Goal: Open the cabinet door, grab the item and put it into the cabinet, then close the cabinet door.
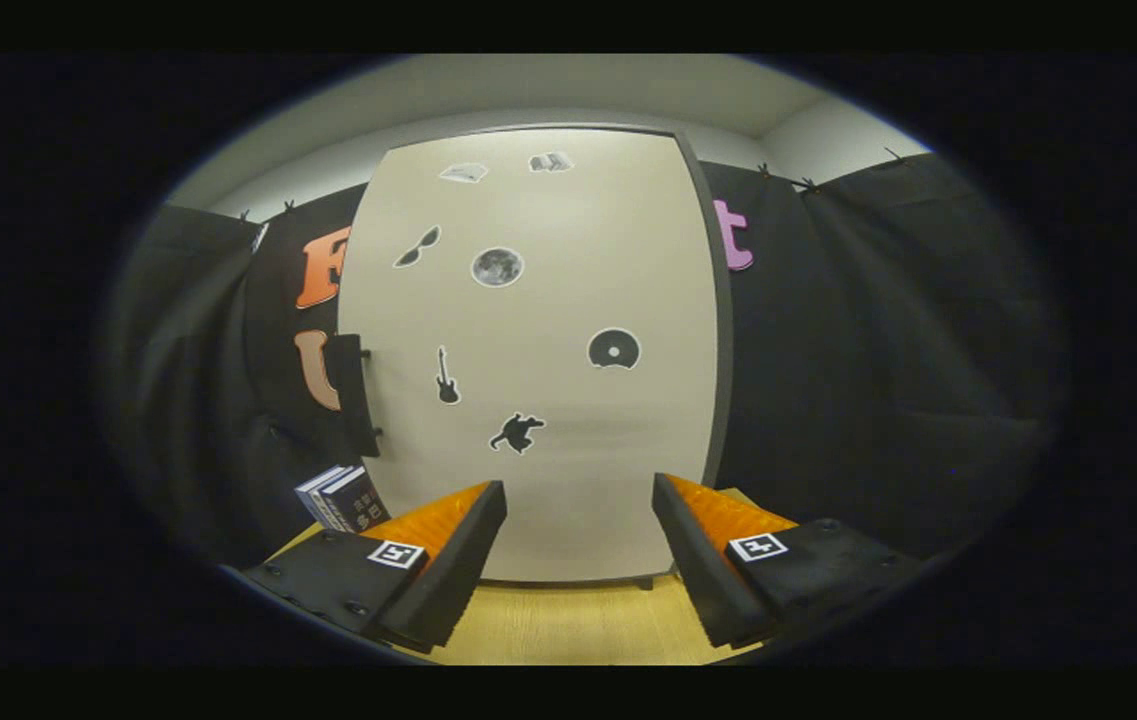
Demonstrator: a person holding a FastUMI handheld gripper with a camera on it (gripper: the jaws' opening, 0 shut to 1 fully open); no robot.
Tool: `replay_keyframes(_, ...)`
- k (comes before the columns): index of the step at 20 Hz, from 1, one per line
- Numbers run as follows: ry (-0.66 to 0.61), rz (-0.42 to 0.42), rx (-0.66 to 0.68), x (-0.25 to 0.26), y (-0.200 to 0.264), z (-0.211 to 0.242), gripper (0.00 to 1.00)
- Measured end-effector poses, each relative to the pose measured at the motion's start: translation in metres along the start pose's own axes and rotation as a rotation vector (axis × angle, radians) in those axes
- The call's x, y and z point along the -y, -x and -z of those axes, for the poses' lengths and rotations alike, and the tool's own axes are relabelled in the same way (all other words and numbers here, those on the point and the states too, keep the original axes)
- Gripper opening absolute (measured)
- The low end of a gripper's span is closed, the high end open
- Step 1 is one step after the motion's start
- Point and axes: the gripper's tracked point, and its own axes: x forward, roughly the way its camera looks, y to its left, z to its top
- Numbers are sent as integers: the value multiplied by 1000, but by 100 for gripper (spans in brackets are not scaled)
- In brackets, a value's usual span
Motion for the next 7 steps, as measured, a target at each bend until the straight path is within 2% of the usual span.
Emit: replay_keyframes(7,-38,60,7,41,15,1,95)
